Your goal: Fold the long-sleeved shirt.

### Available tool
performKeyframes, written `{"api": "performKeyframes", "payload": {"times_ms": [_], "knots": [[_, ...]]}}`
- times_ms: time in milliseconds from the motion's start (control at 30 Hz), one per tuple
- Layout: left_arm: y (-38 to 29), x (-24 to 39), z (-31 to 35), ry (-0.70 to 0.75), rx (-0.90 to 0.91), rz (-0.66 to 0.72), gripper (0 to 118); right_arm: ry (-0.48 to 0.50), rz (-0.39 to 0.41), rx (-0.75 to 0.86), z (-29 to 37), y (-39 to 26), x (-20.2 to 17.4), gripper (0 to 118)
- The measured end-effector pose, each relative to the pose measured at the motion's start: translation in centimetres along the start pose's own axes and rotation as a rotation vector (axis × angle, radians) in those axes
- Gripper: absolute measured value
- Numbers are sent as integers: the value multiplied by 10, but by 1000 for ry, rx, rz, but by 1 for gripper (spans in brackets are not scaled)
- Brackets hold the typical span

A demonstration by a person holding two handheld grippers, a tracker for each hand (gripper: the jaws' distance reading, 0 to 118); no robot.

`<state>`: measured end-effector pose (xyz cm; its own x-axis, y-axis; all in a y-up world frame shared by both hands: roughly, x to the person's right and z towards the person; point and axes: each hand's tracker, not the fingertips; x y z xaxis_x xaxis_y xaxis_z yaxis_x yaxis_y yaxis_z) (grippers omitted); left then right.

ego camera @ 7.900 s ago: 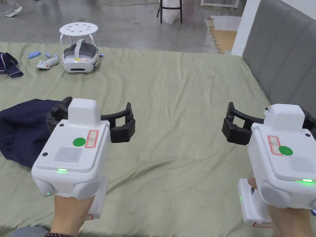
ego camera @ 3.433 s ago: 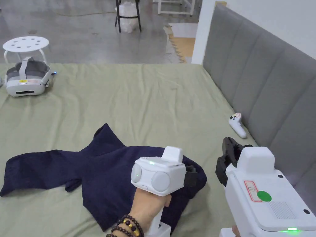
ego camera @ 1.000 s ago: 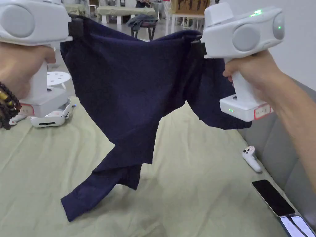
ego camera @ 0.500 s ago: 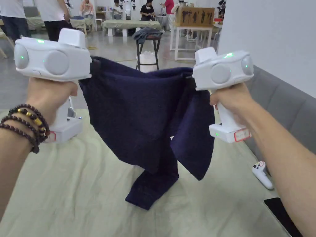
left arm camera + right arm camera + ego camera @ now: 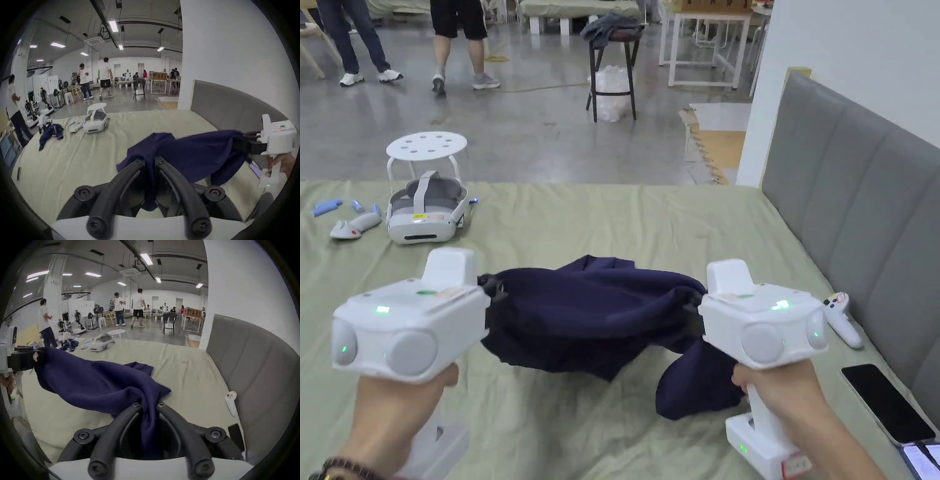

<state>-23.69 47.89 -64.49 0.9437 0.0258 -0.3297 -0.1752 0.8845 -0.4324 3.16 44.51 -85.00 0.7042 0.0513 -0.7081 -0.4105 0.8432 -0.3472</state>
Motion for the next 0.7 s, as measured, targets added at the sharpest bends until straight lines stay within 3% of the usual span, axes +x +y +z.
{"api": "performKeyframes", "payload": {"times_ms": [100,200,300,400,433,500,533,600,633,667,700], "knots": [[-61,3,29,13,-104,28,14,9,-13,-66,37,-59,-14,9],[-133,4,33,-15,-272,101,14,5,-87,-240,48,-125,-36,9],[-182,11,20,-23,-418,95,14,10,-99,-389,33,-177,-45,9],[-192,19,25,0,-418,89,18,17,-72,-410,30,-186,-51,11],[-188,17,28,6,-407,100,40,17,-78,-403,38,-178,-51,29],[-180,9,30,5,-389,106,103,34,-132,-334,60,-157,-46,93],[-171,8,41,-1,-337,95,107,35,-147,-287,70,-150,-40,118],[-158,1,48,-15,-238,95,98,43,-158,-167,92,-134,-37,114],[-151,-2,48,-14,-263,98,82,43,-188,-173,97,-129,-35,99],[-143,-5,48,-16,-263,102,53,20,-199,-195,102,-125,-26,70],[-136,-9,45,-27,-249,101,10,9,-200,-186,106,-123,-25,25]]}}
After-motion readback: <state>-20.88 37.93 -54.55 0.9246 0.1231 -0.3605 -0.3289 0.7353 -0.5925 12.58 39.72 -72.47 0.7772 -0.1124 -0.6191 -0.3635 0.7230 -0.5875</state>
